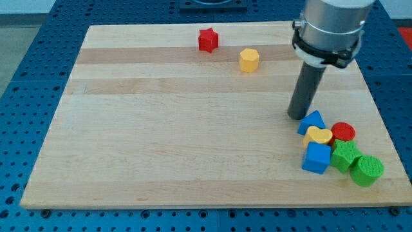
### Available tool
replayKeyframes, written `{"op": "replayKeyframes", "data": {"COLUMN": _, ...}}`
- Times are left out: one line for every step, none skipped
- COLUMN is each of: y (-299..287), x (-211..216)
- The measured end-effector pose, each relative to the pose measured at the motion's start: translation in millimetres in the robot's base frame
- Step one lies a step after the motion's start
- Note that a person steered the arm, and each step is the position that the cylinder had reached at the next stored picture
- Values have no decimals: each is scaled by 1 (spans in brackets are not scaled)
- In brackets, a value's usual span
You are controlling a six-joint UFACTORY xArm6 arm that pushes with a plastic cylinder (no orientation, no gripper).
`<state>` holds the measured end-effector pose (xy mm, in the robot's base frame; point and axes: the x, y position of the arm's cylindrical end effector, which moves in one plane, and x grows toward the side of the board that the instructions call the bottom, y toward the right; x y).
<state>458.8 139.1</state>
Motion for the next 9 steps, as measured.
{"op": "replayKeyframes", "data": {"y": -42, "x": -16}}
{"op": "replayKeyframes", "data": {"y": -98, "x": -38}}
{"op": "replayKeyframes", "data": {"y": -139, "x": -72}}
{"op": "replayKeyframes", "data": {"y": -150, "x": -107}}
{"op": "replayKeyframes", "data": {"y": -147, "x": -139}}
{"op": "replayKeyframes", "data": {"y": -130, "x": -159}}
{"op": "replayKeyframes", "data": {"y": -100, "x": -167}}
{"op": "replayKeyframes", "data": {"y": -72, "x": -167}}
{"op": "replayKeyframes", "data": {"y": -64, "x": -162}}
